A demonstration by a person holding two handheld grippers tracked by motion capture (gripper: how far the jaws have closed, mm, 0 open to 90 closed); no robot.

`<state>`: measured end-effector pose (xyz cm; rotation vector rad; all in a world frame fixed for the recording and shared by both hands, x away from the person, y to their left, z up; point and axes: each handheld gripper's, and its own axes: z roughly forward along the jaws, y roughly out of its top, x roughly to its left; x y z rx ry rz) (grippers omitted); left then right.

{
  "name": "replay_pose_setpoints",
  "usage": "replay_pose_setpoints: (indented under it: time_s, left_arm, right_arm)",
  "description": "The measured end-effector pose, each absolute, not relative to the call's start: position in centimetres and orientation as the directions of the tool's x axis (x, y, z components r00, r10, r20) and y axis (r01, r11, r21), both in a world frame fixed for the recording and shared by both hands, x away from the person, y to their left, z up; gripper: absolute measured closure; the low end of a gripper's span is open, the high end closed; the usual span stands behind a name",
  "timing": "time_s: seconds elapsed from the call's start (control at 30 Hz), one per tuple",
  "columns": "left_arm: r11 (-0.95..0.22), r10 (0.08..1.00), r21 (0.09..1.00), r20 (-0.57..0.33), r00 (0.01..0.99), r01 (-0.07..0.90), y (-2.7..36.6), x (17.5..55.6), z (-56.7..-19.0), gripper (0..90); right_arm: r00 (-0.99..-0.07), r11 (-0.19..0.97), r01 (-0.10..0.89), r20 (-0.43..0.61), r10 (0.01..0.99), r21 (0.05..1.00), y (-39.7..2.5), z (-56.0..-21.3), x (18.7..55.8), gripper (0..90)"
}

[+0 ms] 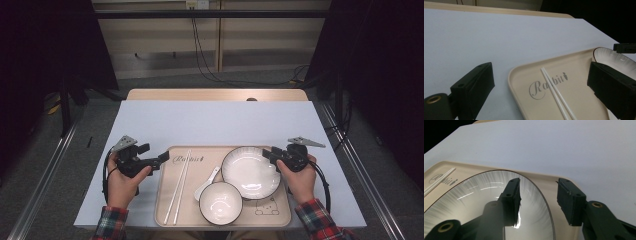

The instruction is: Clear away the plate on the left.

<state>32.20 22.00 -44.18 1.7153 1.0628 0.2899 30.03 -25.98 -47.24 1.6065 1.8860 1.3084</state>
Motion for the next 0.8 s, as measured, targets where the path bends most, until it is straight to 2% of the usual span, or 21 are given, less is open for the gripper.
replay_pose_setpoints:
  time_s: [0.23, 0.5, 0.8]
  left_arm:
    - [-0.050, 0.766, 0.857, -0.297, 0.571, 0.513, 22.1, 32.2, -44.2, 6.8]
    - [-0.048, 0.769, 0.861, -0.291, 0.569, 0.506, 22.2, 32.0, -43.9, 6.8]
    - [-0.038, 0.764, 0.871, -0.290, 0.576, 0.490, 22.3, 32.1, -43.4, 6.4]
  right_arm:
    - [-0.320, -0.061, 0.542, 0.273, 0.907, 0.838, -26.0, -46.8, 30.0, 33.8]
    - [-0.334, -0.058, 0.524, 0.267, 0.904, 0.849, -26.0, -46.5, 29.9, 28.0]
    - [-0.389, -0.015, 0.482, 0.229, 0.892, 0.876, -26.3, -45.6, 29.1, 21.8]
